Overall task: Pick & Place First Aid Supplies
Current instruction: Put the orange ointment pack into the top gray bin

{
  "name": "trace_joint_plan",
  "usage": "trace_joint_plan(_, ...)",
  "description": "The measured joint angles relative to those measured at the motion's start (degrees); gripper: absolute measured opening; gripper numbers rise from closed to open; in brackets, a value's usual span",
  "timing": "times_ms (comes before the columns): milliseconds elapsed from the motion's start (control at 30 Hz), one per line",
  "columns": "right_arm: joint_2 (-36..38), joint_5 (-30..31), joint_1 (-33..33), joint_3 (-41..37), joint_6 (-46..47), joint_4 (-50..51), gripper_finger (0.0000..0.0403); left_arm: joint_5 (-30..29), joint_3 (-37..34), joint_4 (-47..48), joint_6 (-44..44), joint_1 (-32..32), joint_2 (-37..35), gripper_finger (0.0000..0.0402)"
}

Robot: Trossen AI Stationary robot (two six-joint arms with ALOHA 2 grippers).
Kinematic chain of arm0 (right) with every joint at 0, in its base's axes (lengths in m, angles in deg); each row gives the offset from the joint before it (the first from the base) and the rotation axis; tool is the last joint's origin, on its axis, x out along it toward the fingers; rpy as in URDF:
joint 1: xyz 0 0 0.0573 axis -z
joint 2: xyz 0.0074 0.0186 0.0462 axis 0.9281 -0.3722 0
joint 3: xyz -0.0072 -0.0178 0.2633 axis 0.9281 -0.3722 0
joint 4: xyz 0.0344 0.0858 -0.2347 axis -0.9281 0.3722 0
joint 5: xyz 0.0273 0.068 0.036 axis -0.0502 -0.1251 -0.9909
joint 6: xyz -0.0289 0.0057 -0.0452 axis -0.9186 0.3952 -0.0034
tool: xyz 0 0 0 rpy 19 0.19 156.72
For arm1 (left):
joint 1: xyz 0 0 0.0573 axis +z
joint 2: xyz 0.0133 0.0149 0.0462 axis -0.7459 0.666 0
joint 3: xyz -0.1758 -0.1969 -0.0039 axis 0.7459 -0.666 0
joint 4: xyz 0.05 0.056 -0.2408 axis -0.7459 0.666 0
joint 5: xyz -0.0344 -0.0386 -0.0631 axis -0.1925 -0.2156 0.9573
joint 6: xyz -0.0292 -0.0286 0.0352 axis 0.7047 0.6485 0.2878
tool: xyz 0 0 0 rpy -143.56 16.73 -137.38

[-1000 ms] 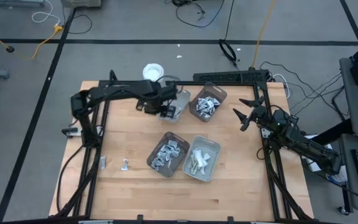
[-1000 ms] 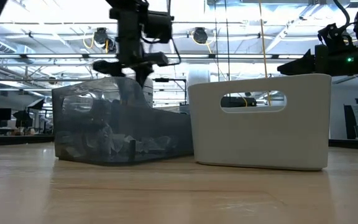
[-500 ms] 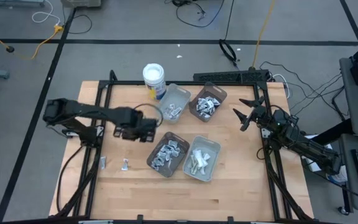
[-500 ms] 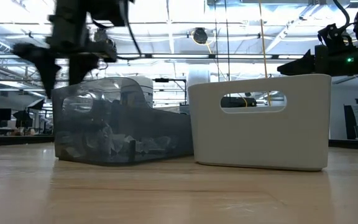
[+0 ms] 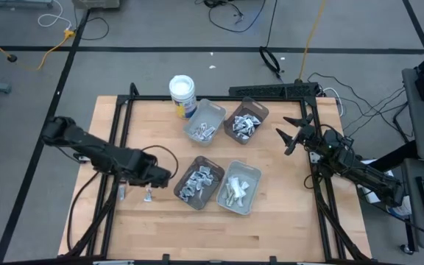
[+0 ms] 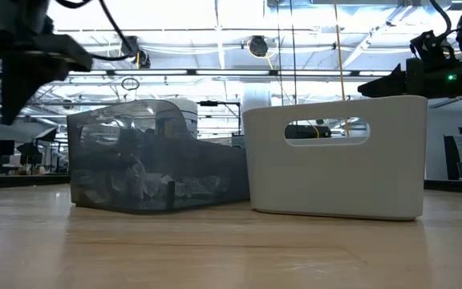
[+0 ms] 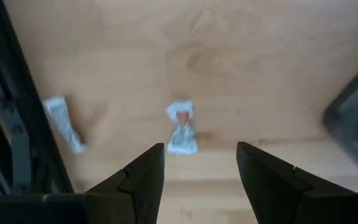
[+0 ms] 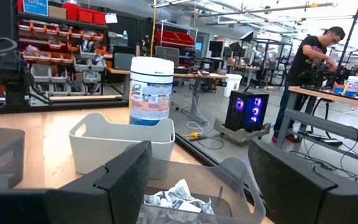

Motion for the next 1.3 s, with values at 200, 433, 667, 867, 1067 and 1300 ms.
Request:
trace_joint_plan(200,0.0,0.0,0.0,0.0,0.0,0.0,0.0263,2.7,-4.2,-6.3,3.7,-4.1,-0.6,0.0207)
trace_joint_plan(433,0.0,0.0,0.0,0.0,0.0,0.0,0.0263,2.3,-9.6,-15.1,6.9,-5.1,-0.6,0.0207)
trace_joint_plan(667,0.0,0.0,0.0,0.0,0.0,0.0,0.0263,2.2,-13.2,-17.0,7.2,-5.4,0.6,0.0207)
trace_joint_plan(867,0.0,0.0,0.0,0.0,0.0,0.0,0.0263,2.1,-16.3,-20.2,6.8,-5.6,2.0,0.0207)
trace_joint_plan(1067,0.0,0.0,0.0,0.0,0.0,0.0,0.0263,0.8,-17.5,-20.4,5.9,-5.6,2.2,0.0184)
trace_joint_plan(1300,0.0,0.0,0.0,0.0,0.0,0.0,0.0263,0.8,-17.5,-20.7,4.5,-5.6,2.2,0.0069)
